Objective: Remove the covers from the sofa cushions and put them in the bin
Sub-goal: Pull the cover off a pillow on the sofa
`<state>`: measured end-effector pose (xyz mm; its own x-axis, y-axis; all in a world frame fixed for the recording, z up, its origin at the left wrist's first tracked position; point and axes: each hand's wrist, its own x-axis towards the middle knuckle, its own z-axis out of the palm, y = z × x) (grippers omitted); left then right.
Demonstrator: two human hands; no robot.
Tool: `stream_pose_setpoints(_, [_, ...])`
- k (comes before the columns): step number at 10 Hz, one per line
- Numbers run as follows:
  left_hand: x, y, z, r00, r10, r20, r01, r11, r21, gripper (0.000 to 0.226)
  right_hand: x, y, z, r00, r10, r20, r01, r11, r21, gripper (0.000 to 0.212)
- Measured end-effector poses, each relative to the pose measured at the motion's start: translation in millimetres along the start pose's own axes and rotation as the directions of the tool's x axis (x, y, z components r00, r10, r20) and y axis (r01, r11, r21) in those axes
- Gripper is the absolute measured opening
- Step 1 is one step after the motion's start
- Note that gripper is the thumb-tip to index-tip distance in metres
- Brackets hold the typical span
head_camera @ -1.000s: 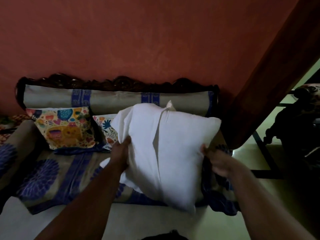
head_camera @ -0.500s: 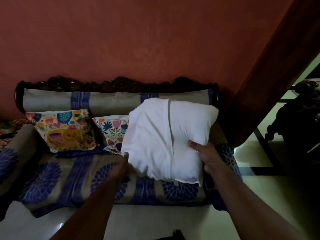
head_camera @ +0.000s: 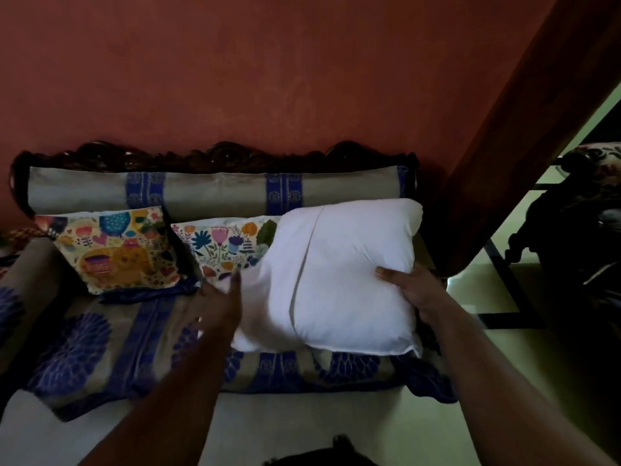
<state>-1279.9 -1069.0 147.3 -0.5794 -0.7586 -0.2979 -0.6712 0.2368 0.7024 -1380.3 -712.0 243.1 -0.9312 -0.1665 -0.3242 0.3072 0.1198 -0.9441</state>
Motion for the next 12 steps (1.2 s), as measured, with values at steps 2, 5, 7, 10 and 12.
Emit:
stream_pose_setpoints(2, [-17.5, 81.9, 2.4, 0.942, -0.083, 0.325, 0.225, 0.875, -0.428, 0.101, -15.4, 3.7, -11.5, 0.989, 0.009, 0.150, 0.004, 0.997, -0.083, 0.040])
stream_pose_setpoints(5, [-21.1, 76.1, 9.2, 0.978, -0.015, 0.209, 0.097, 0.915, -0.392, 0.087, -4.6, 2.4, 13.3, 0.999, -0.019, -0.037, 0.014, 0.991, -0.132, 0.065])
stream_pose_setpoints(7, [17.1, 11.4, -19.9, 0.997, -0.074, 0.000, 0.070, 0.947, -0.313, 0.050, -12.1, 14.8, -6.9, 0.962, -0.082, -0.261, 0.051, 0.991, -0.124, 0.064])
stream_pose_setpoints(10, [69.4, -44.8, 4.3, 0.995, -0.078, -0.057, 0.066, 0.980, -0.186, 0.076, -16.9, 14.7, -28.3, 0.912, -0.085, -0.401, 0.035, 0.991, -0.131, 0.033])
stream_pose_setpoints(12, [26.9, 12.3, 0.5, 0.999, -0.004, 0.038, 0.011, 0.985, -0.171, 0.041, 7.3, 25.0, -41.0, 0.870, -0.041, -0.492, 0.050, 0.999, 0.006, 0.023])
